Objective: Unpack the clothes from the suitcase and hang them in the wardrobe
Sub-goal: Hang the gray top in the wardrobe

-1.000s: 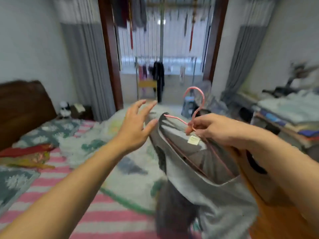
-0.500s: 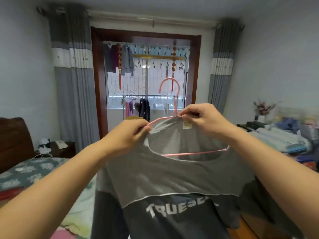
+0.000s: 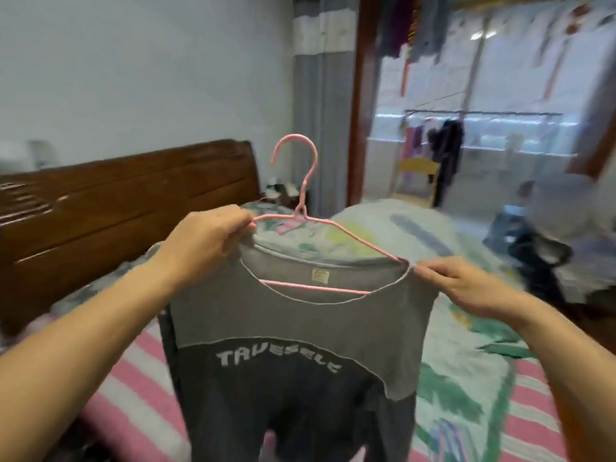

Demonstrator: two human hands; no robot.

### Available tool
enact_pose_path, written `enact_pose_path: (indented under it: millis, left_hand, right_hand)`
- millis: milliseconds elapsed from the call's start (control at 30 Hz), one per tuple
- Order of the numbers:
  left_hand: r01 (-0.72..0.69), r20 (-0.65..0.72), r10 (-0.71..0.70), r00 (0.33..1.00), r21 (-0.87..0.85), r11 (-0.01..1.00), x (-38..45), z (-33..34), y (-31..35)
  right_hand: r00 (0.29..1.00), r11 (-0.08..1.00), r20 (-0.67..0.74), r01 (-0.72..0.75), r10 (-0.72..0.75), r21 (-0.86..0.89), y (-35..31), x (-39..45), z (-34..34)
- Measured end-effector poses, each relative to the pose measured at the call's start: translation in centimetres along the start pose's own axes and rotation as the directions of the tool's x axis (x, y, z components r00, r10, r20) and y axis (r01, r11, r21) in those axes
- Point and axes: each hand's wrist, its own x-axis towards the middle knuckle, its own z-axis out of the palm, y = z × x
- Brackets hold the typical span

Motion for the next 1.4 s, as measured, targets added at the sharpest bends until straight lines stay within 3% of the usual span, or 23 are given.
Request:
enact_pose_path:
  millis: [67,200,233,300,367,433,567,700,800,833,867,933,1033,1133,1233,1300,1400]
  left_hand:
    - [-0.011,0.032,0.009,0.999,0.073,0.997,-3.1,-2.3,1.5]
    - [0.029,0.074,-0.049,0.996,0.251,0.968,-7.7,-6.0,5.7]
    - [0.078,0.053,-0.097,0.994,0.279,0.957,-8.9,-7.2,6.1]
    - [0.222,-0.042,-0.221,0.974,0.326,0.919,-11.4,-10.4,5.9]
    - [0.363,-0.154,-0.329,0.932,0.362,0.859,-14.1,-13.8,4.8]
    - [0.432,-0.185,-0.391,0.902,0.36,0.827,-16.5,-16.5,4.2]
    - [0.42,-0.185,-0.377,0.908,0.381,0.824,-20.7,-19.9,4.9]
    - [0.269,-0.069,-0.271,0.96,0.49,0.829,-24.0,-21.0,5.6]
    - [0.386,-0.137,-0.368,0.92,0.492,0.78,-26.7,-22.0,4.9]
    - [0.45,-0.201,-0.405,0.892,0.476,0.756,-28.1,-23.0,4.3]
    - [0.511,-0.253,-0.444,0.86,0.459,0.727,-29.7,-24.2,3.6]
    - [0.606,-0.326,-0.51,0.796,0.443,0.661,-33.2,-26.6,2.6]
    - [0.699,-0.4,-0.574,0.714,0.448,0.557,-37.1,-29.0,2.3]
    - [0.752,-0.419,-0.633,0.651,0.471,0.461,-40.8,-30.6,2.7]
    - [0.786,-0.459,-0.66,0.594,0.506,0.356,-45.4,-31.3,3.8]
    - [0.8,-0.469,-0.683,0.561,0.521,0.299,-48.2,-31.5,5.0]
    - [0.726,-0.407,-0.699,0.588,0.647,0.235,-51.4,-31.4,7.1]
  right_hand:
    - [0.991,0.99,-0.006,0.134,-0.134,-0.035,-1.9,0.6,2.4]
    - [0.943,0.938,0.059,0.317,-0.327,0.144,-8.1,1.8,7.5]
    - [0.932,0.926,0.071,0.34,-0.355,0.164,-8.9,2.2,8.4]
    - [0.912,0.907,-0.042,0.411,-0.409,0.092,-9.6,3.5,9.8]
    - [0.911,0.913,-0.138,0.401,-0.388,0.08,-10.0,4.6,11.4]
    - [0.913,0.91,-0.143,0.398,-0.381,0.117,-11.8,5.5,13.2]
    - [0.851,0.842,-0.047,0.525,-0.523,0.125,-19.0,6.4,16.1]
    - [0.763,0.741,0.048,0.609,-0.645,0.283,-28.1,5.0,19.8]
    - [0.736,0.708,0.035,0.635,-0.676,0.308,-33.3,4.6,24.1]
    - [0.741,0.722,-0.015,0.659,-0.672,0.211,-33.6,5.2,25.1]
    - [0.755,0.75,-0.054,0.655,-0.653,0.097,-33.1,6.0,26.0]
    - [0.8,0.795,-0.055,0.6,-0.597,0.087,-31.6,6.9,27.6]
    - [0.734,0.73,0.034,0.667,-0.678,0.147,-31.8,6.8,31.0]
    - [0.705,0.673,-0.05,0.693,-0.707,0.258,-33.9,7.2,34.6]
    - [0.754,0.678,-0.006,0.595,-0.657,0.432,-36.0,7.4,37.2]
    - [0.809,0.702,0.082,0.45,-0.582,0.552,-37.2,7.6,39.0]
    - [0.842,0.73,0.15,0.344,-0.518,0.591,-38.5,9.6,41.4]
